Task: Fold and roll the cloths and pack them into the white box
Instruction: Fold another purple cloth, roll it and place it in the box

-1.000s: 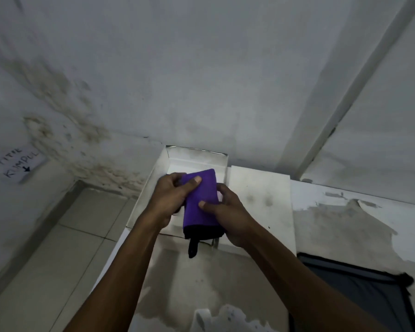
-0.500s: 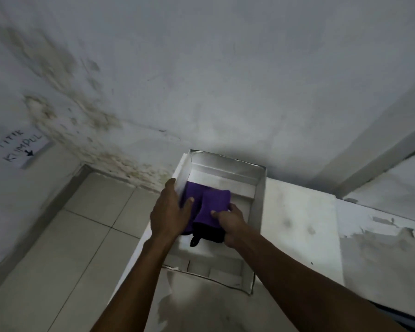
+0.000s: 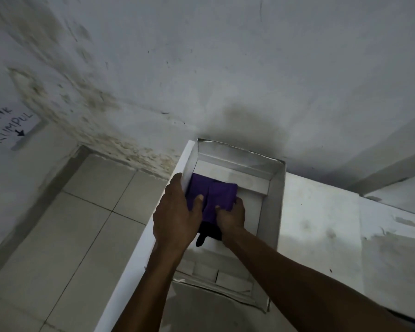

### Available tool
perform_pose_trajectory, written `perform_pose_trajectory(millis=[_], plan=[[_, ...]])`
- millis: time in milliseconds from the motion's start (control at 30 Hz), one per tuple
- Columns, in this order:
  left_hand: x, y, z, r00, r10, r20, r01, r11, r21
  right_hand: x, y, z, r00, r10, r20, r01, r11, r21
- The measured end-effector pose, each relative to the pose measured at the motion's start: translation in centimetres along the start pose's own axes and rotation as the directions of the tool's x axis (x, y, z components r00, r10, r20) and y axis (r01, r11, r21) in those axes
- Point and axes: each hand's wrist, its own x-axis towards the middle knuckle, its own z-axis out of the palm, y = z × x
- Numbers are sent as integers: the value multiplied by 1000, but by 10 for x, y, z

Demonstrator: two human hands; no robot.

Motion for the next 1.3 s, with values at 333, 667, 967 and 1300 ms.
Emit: perform_pose_trajectory(millis=[333, 667, 967, 1300], plan=[[0, -1, -1, 1000, -1, 31, 0, 999, 43, -21, -10, -12, 957, -286, -59, 188, 758, -624], [-2, 3, -3, 999, 5, 45, -6, 1000, 23, -15, 23, -19, 836, -254, 486, 545, 277, -791], [-4, 4, -4, 997, 7, 71, -10, 999, 38, -5, 25, 1, 881, -187, 434, 470, 262, -843], [-2, 1, -4, 997, 34, 75, -40, 997, 71, -2, 17, 1, 884, -105, 455, 467, 215, -858]])
